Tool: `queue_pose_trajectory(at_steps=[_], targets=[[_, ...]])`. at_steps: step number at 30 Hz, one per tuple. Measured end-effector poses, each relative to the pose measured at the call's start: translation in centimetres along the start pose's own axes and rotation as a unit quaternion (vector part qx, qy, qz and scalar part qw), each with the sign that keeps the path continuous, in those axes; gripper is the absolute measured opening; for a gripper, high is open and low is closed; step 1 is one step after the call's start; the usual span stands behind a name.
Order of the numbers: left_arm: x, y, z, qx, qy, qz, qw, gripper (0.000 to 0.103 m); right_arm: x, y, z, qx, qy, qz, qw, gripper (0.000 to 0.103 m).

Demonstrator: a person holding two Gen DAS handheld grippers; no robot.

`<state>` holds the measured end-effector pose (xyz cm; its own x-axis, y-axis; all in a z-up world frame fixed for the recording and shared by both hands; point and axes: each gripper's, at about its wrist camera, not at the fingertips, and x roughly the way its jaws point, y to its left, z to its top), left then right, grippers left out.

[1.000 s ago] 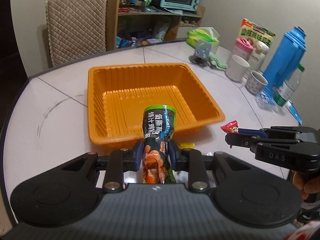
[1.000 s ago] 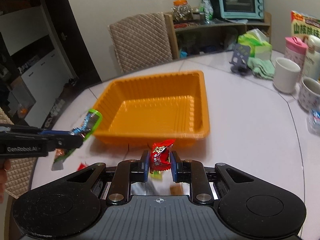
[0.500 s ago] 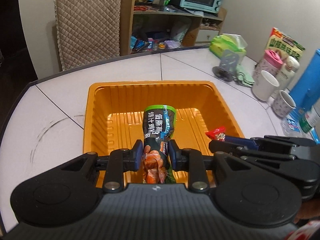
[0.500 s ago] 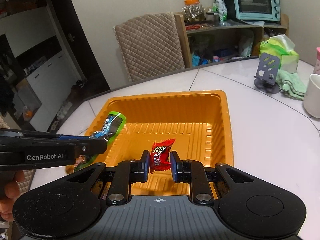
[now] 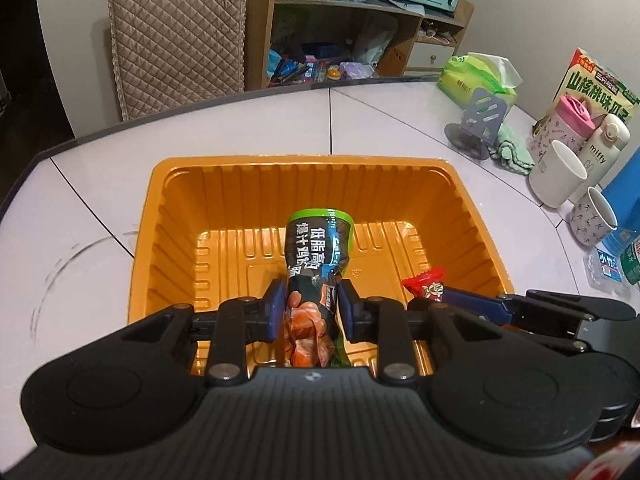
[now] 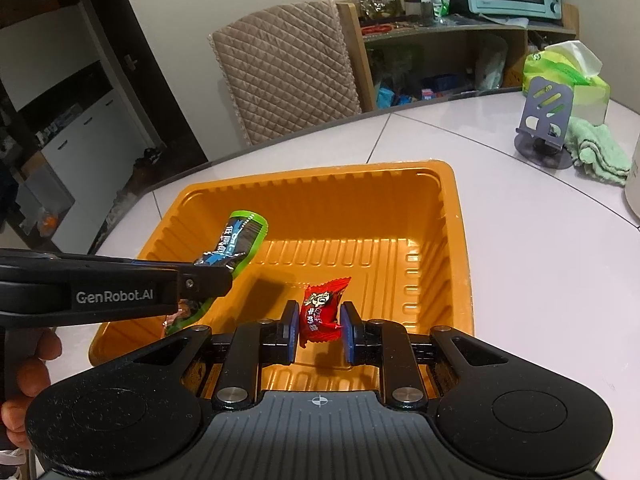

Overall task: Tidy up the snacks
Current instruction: 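Carry the tube snack and red candy over the orange tray with both tools, then open both tools to drop the tube snack and red candy into the tray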

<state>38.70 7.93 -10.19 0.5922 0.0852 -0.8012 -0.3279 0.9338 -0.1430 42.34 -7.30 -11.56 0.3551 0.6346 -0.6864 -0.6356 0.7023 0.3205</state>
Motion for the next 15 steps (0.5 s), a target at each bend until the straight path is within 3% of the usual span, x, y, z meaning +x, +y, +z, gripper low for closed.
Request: queue_pose_trajectory(at_steps=[15], targets=[[-1.3, 1.0, -0.6, -0.01, 0.0, 0.006, 0.9999, 0.026, -0.4, 0.1, 0.4, 0.003, -0.007, 0.01, 1.0, 0.022]])
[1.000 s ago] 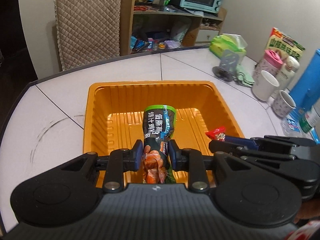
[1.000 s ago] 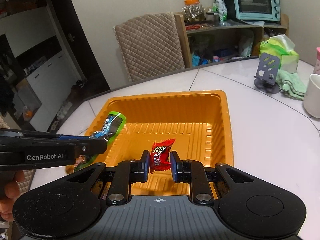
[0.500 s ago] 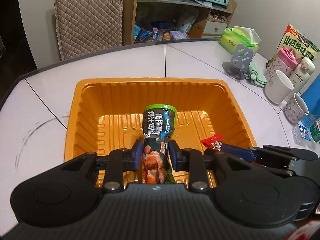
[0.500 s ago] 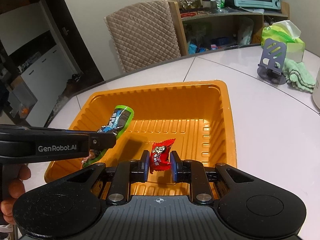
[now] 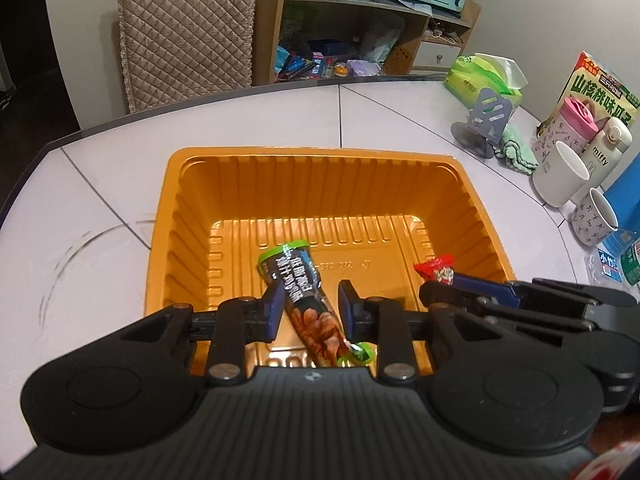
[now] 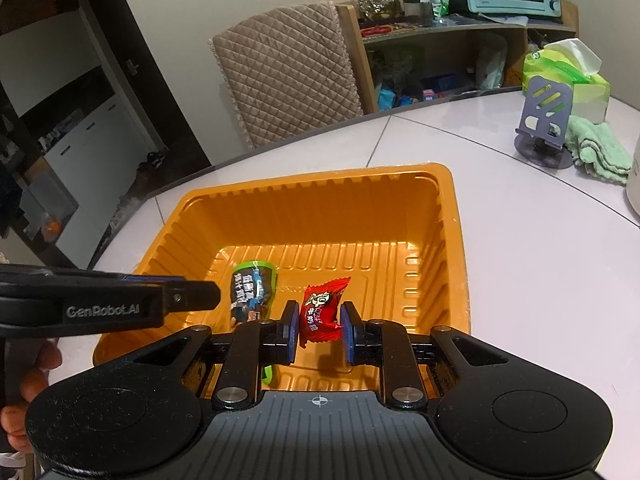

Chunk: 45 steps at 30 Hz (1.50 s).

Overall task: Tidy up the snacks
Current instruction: 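Open both tools to drop the tube snack and red candy into the tray, then grasp a red square candy with the left tool while the right tool grasps a red candy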

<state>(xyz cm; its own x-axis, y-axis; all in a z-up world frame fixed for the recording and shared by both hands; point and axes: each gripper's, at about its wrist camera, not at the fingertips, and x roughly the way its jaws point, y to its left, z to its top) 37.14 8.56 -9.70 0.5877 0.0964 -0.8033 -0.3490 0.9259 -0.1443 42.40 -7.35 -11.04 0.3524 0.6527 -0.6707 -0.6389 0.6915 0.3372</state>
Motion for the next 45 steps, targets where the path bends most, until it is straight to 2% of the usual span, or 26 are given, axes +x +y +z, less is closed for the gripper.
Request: queue_pose_trajectory(at_steps=[3, 10, 11, 14, 16, 22, 31, 45], targets=[[-0.9, 0.3, -0.3, -0.005, -0.004, 0.005, 1.0, 0.033, -0.1, 0.3, 0.2, -0.002, -0.009, 0.008, 1.0, 0.022], [-2.9, 1.0, -1.0, -0.018, -0.015, 0.017, 0.9996, 0.037, -0.4, 0.8, 0.8, -0.004, -0.019, 0.011, 1.0, 0.026], [-3.2, 1.0, -1.2, -0.02, -0.017, 0.02, 0.9995, 0.04, -0.5, 0.9, 0.8, -0.007, -0.02, 0.009, 1.0, 0.029], [-4.1, 1.2, -1.6, -0.025, -0.022, 0.026, 0.9991, 0.042, -1.1, 1.0, 0.8, -0.012, -0.027, 0.005, 1.0, 0.049], [-4.7, 1.2, -1.8, -0.027, -0.025, 0.028, 0.9989, 0.045, -1.7, 1.1, 0.7, -0.013, -0.038, 0.006, 0.999, 0.055], [-6.3, 1.0, -2.7, -0.031, -0.033, 0.035, 0.9984, 0.05, -3.2, 1.3, 0.6, -0.01, -0.043, 0.013, 0.999, 0.057], [-9.0, 0.6, -4.5, -0.036, -0.043, 0.036, 0.9978, 0.05, -6.2, 1.6, -0.6, -0.005, -0.049, 0.024, 0.998, 0.058], [-14.1, 2.3, -9.8, -0.024, -0.042, 0.022, 0.9986, 0.05, -12.4, 2.6, -7.5, 0.021, -0.033, 0.0, 0.999, 0.058]])
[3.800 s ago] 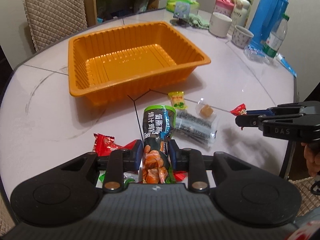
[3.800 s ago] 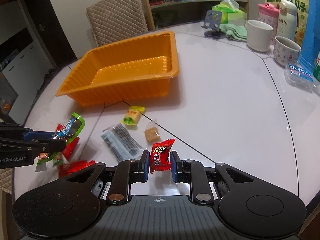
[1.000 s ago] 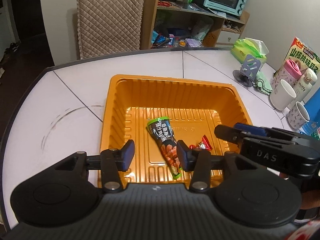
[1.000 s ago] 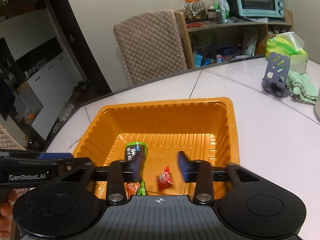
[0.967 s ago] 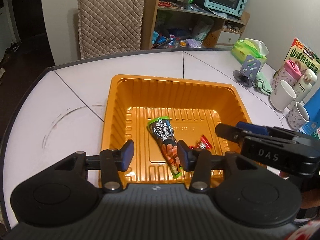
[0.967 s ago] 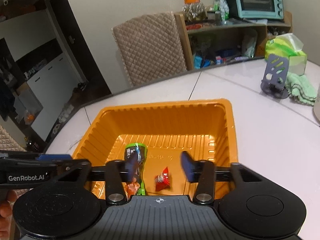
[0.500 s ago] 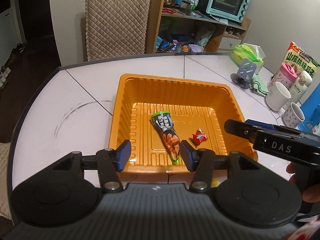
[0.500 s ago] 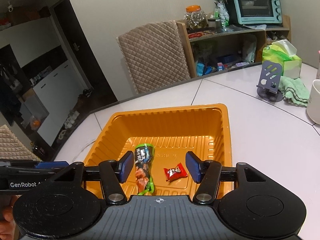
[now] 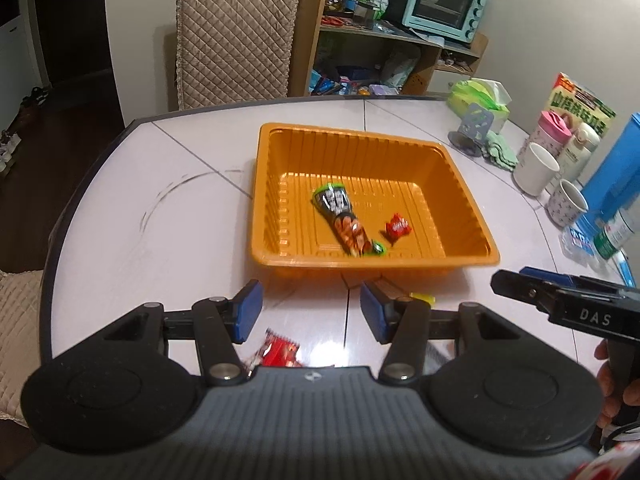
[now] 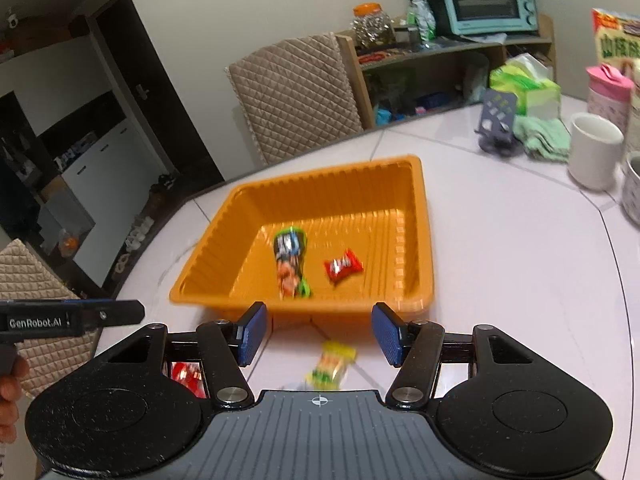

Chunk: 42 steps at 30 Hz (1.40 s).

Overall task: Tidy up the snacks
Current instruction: 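Grasp a red square candy with the left tool while the right tool grasps a red candy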

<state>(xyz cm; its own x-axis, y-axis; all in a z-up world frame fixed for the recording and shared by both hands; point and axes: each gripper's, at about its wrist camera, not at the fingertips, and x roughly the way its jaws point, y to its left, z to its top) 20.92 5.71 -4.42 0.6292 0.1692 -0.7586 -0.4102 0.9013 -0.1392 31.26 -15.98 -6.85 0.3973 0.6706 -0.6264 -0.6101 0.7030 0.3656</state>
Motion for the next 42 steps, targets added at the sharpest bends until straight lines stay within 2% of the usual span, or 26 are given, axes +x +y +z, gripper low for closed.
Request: queue_pose_trajectory(at_steps=[7, 16, 27, 35, 37, 39, 42], targets=[[-2.0, 1.8, -3.2, 0.021, 0.018, -0.012, 0.9995, 0.05, -2.8, 1.2, -3.5, 0.023, 0.011, -0.03, 0.999, 0.058], [-2.8, 4.1, -6.5, 0.029, 0.043, -0.017, 0.9985, 0.05, -3.2, 3.4, -7.1, 0.031, 0.041, -0.052, 0.997, 0.058], [-2.7, 4.8, -9.0, 0.049, 0.063, -0.039, 0.9961, 0.05, -1.2, 6.4, -10.6, -0.014, 0.08, -0.044, 0.996, 0.058], [-2.0, 4.8, -9.6, 0.058, 0.069, -0.046, 0.9948, 0.05, 0.4, 7.0, -11.2, -0.047, 0.083, -0.033, 0.995, 0.058], [-1.7, 4.9, -9.8, 0.058, 0.071, -0.046, 0.9947, 0.05, 0.8, 7.0, -11.3, -0.055, 0.083, -0.028, 0.995, 0.057], [-1.3, 5.1, -9.9, 0.054, 0.074, -0.046, 0.9947, 0.05, 1.4, 7.0, -11.3, -0.063, 0.086, -0.026, 0.994, 0.048], [-0.7, 5.1, -10.0, 0.052, 0.079, -0.042, 0.9947, 0.05, 2.2, 6.8, -11.3, -0.071, 0.091, -0.023, 0.993, 0.044]])
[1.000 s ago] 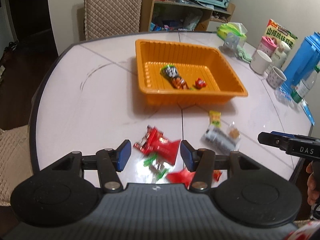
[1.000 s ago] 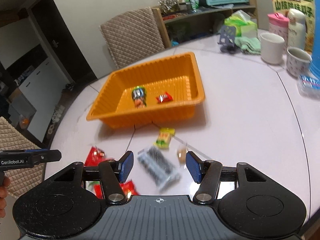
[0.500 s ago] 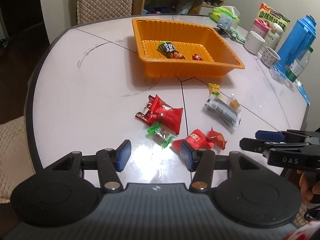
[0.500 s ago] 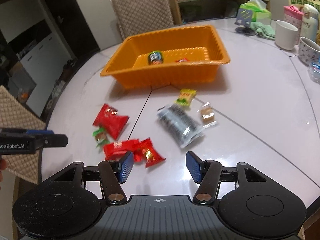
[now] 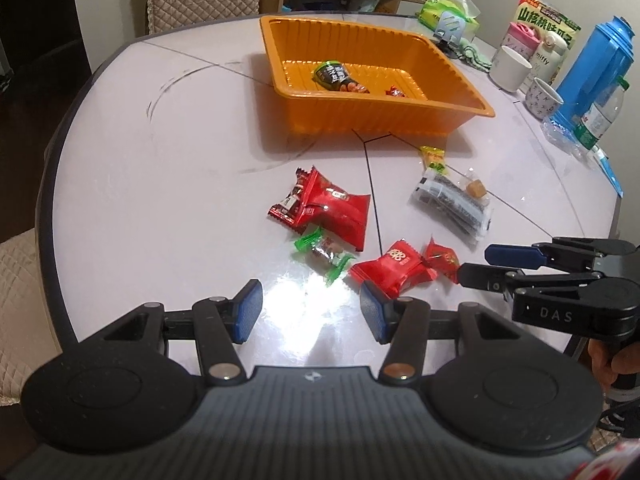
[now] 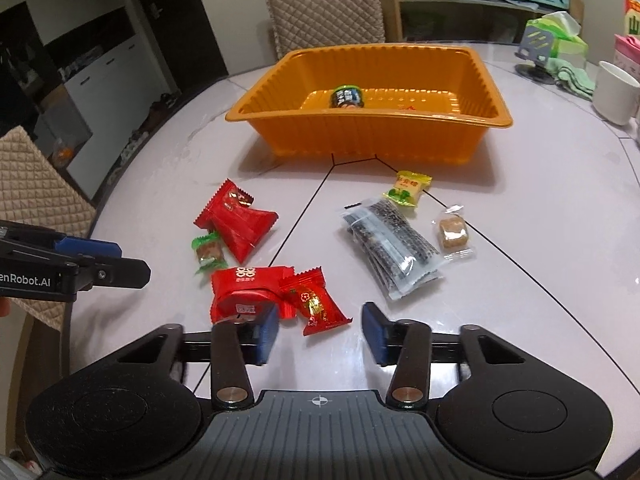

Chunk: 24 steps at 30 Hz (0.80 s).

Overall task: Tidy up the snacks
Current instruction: 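Grasp a red square candy with the left tool while the right tool grasps a red candy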

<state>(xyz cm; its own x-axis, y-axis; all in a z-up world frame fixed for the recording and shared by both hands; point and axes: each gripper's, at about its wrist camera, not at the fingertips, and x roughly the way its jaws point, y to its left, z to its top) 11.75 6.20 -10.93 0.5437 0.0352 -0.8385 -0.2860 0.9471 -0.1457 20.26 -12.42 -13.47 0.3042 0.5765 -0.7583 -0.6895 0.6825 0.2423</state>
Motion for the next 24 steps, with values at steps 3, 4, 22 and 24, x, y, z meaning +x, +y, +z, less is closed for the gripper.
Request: queue_pose_trajectory(at_steps=[3, 4, 22, 24], targets=[[0.3, 0.1, 0.0, 0.001, 0.001, 0.002, 1.0, 0.05, 0.7, 0.0, 0.2, -0.013, 0.002, 0.002, 1.0, 0.043], [0.4, 0.1, 0.0, 0.001, 0.002, 0.001, 1.0, 0.05, 0.9, 0.0, 0.3, -0.018, 0.003, 0.004, 1.0, 0.043], [2.1, -1.4, 0.6, 0.045, 0.012, -0.02, 0.9987, 0.05, 2.9, -0.1, 0.5, -0.048, 0.019, 0.02, 0.998, 0.021], [2.3, -1.8, 0.7, 0.056, 0.012, -0.027, 0.998, 0.05, 2.7, 0.0, 0.3, -0.055, 0.019, 0.019, 0.998, 0.02]])
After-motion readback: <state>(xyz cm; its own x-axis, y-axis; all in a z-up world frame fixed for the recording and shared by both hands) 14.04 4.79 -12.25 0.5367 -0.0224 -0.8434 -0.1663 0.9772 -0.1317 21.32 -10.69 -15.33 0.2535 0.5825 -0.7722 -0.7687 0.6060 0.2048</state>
